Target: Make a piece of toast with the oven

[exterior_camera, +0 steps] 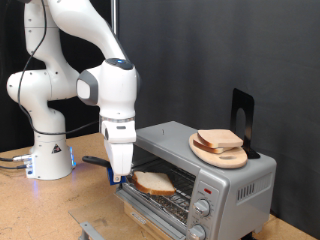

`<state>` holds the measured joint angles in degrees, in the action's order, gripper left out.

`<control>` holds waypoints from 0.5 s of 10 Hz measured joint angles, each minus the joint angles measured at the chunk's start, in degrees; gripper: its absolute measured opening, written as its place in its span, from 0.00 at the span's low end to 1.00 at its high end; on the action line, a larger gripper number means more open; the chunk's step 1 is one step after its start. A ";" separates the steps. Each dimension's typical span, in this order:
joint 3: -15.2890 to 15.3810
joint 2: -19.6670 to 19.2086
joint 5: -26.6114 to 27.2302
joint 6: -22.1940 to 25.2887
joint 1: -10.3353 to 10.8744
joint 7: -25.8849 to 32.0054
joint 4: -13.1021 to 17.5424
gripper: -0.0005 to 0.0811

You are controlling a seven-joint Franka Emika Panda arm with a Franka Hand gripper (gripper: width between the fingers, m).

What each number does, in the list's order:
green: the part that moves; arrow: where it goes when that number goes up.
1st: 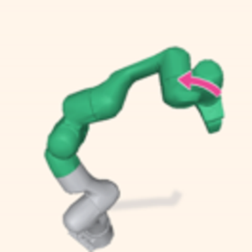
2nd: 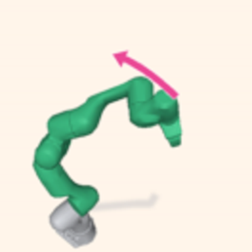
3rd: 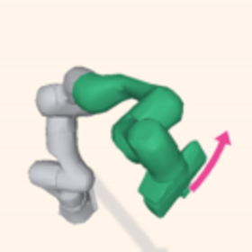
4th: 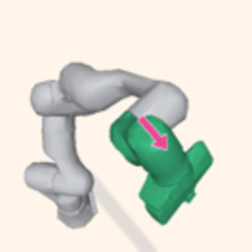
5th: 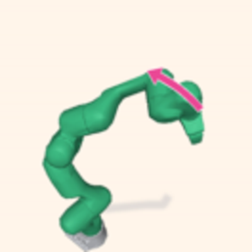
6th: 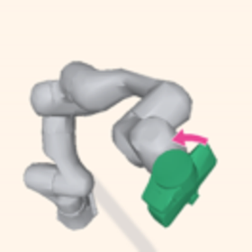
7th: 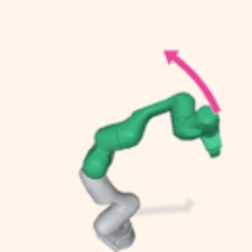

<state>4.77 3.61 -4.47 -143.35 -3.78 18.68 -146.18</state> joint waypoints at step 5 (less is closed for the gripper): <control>-0.47 0.84 2.53 -1.65 -0.04 0.56 -1.96 0.49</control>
<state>4.30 4.45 -1.94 -145.00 -3.82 19.25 -148.14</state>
